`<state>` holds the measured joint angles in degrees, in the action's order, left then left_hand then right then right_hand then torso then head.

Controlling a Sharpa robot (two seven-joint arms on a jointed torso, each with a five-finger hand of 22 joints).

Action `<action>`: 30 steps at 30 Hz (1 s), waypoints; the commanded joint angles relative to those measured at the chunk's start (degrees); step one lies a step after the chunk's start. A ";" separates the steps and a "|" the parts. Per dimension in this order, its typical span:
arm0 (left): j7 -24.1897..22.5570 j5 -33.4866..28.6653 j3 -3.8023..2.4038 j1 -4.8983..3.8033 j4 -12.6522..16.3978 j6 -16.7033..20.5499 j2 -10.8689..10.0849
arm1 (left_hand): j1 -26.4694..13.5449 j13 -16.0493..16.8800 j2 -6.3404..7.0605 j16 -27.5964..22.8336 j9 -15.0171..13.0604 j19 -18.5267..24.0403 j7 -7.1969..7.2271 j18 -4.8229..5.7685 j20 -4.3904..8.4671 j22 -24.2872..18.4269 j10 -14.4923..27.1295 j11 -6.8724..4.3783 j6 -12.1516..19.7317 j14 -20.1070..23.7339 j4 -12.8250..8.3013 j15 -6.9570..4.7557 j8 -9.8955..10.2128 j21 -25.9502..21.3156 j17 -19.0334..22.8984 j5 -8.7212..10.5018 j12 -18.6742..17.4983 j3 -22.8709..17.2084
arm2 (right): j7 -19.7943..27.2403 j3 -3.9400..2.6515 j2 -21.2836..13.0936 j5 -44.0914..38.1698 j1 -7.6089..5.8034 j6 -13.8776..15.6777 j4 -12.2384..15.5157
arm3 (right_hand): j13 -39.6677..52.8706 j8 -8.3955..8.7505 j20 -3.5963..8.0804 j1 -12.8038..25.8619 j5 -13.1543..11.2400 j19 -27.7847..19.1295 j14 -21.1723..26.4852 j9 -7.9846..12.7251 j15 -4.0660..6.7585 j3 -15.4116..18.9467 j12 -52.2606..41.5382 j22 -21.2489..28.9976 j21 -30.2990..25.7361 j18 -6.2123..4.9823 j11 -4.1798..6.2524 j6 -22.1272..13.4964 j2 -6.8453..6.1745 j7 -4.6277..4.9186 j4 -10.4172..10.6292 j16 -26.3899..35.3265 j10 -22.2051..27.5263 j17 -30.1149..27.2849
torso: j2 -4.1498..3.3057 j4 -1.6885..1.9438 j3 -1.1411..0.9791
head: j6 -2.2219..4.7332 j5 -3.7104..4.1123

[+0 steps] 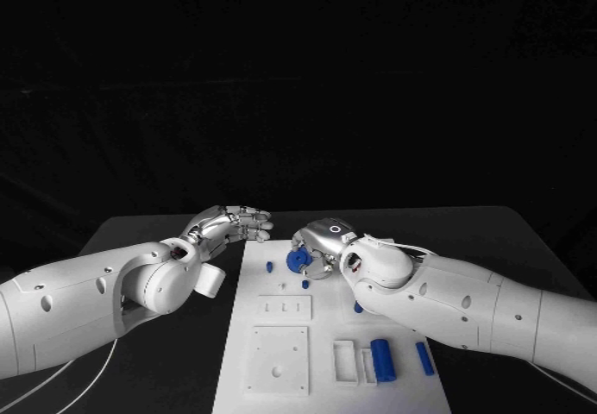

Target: Assemble the parts on the task board

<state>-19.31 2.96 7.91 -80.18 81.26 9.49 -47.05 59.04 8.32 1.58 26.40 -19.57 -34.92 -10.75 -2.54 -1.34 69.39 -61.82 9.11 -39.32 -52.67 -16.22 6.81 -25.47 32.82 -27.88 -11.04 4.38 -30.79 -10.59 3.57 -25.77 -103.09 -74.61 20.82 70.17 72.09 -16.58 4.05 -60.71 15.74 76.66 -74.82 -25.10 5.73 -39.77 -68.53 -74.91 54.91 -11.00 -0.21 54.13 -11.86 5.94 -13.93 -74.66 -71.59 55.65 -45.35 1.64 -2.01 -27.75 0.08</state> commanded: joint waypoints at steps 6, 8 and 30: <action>-0.51 -0.26 -0.05 -0.12 0.10 -0.23 0.17 | 0.25 0.08 0.03 -0.20 -0.08 0.44 -1.21 0.24 -0.02 -0.09 -0.17 0.22 -0.18 -0.01 -0.08 0.25 0.38 0.29 -0.06 -0.18 -0.41 0.24 | 0.84 0.21 0.71 0.20 0.27 0.87 -1.44 | -1.49 0.38 0.18 0.02 -0.41 -0.30 0.03 0.37 -0.18 -0.56 1.87 -0.86 0.02 -4.00 -0.47 -0.25 -1.06 1.21 0.46 0.80 1.90 -0.14 | 0.02 -0.06 -0.07 | -0.06 -0.19; -0.51 -0.26 -0.05 -0.12 0.09 -0.26 0.17 | 0.25 0.08 0.03 -0.21 -0.09 0.44 -1.21 0.24 -0.02 -0.09 -0.16 0.22 -0.18 -0.01 -0.08 0.25 0.39 0.30 -0.06 -0.18 -0.41 0.24 | 0.69 0.21 0.70 0.20 0.28 1.16 -1.58 | -1.71 0.50 0.15 0.00 -0.45 -0.36 0.03 0.43 -0.25 -0.60 2.13 -0.84 -0.02 -4.00 -0.54 -0.46 -1.11 1.29 0.53 0.90 2.12 -0.17 | 0.03 -0.05 -0.07 | -0.07 -0.21; -0.54 -0.26 -0.05 -0.12 -0.08 -0.18 0.18 | 0.18 0.08 0.07 -0.26 -0.13 0.47 -1.23 0.26 -0.03 -0.11 -0.10 0.25 -0.14 -0.01 -0.05 0.26 0.47 0.31 -0.10 -0.16 -0.45 0.28 | 1.96 0.22 -0.16 5.65 0.28 -0.34 -1.56 | -3.50 3.29 0.16 2.33 0.94 -0.63 -0.10 1.46 -0.84 4.20 3.61 -0.77 -0.21 -4.00 -1.18 -7.30 -2.46 1.96 1.41 1.62 3.93 0.10 | 0.05 -0.09 -0.09 | -0.08 -0.28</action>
<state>-19.30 2.96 7.90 -80.18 81.15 9.50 -46.93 59.03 8.32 1.58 26.40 -19.61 -34.91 -10.75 -2.54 -1.34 69.35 -61.82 9.11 -39.31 -52.67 -16.22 6.81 -25.26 32.82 -27.91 -11.04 4.16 -30.79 -9.39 3.80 -25.85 -99.30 -74.34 21.32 68.63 68.60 -13.29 3.88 -58.79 16.41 76.22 -74.85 -23.58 5.30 -35.77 -65.00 -74.91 54.78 -10.97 -1.59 47.22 -14.31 7.87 -12.51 -73.28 -67.77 55.70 -45.29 1.51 -2.10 -27.82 -0.15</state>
